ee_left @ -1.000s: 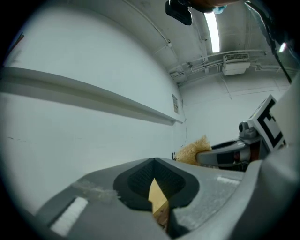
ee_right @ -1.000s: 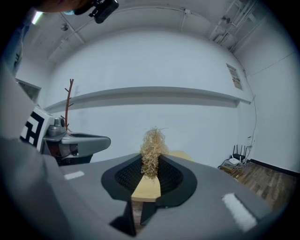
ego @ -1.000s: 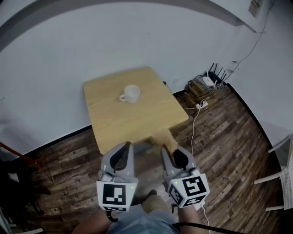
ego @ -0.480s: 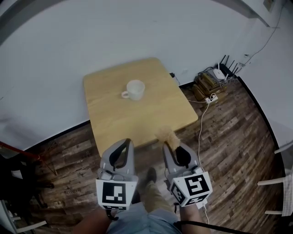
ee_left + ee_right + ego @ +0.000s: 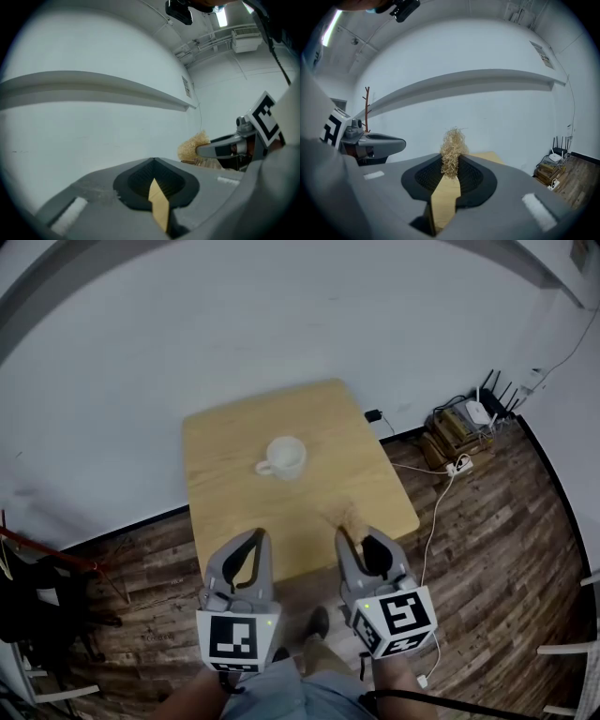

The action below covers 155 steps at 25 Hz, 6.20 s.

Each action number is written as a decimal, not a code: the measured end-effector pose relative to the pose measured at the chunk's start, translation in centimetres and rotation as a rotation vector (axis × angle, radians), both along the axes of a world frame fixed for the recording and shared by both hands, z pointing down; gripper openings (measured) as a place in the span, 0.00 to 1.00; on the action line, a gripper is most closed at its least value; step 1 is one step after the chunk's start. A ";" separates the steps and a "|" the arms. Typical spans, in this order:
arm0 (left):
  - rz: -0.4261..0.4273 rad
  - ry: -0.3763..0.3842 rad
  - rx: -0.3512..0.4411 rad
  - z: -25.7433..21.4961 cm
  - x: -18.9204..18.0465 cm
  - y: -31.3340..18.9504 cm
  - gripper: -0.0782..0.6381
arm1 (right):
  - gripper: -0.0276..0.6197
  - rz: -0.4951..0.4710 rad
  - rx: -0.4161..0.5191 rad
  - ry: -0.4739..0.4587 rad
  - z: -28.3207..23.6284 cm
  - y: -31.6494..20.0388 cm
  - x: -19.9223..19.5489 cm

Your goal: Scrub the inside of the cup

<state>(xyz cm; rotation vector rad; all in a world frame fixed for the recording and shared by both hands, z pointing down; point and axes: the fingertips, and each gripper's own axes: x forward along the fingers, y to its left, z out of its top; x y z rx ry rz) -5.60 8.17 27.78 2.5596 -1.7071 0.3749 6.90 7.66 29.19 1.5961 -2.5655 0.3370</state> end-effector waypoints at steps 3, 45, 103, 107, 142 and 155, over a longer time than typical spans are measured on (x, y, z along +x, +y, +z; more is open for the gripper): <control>-0.013 -0.037 0.034 -0.8 0.7 -1.7 0.13 | 0.17 -0.029 0.018 -0.007 -0.6 -2.0 0.7; 0.071 0.152 -0.098 10.0 -4.5 -17.8 0.14 | 0.17 -0.219 -0.155 0.066 6.8 -17.9 -6.1; 0.847 -0.358 -0.199 20.9 -0.8 -22.7 0.24 | 0.16 -0.217 -0.332 0.146 12.6 -20.6 -6.3; 0.852 -0.416 -0.210 20.4 -0.5 -22.3 0.24 | 0.16 -0.254 -0.339 0.158 11.9 -20.7 -5.7; 0.793 -0.628 -0.290 18.0 4.8 -23.2 0.24 | 0.15 -0.807 -0.639 0.458 20.7 -23.6 -4.5; 0.841 -0.669 -0.267 18.2 6.2 -22.6 0.24 | 0.15 -0.783 -0.667 0.211 18.5 -23.3 -5.4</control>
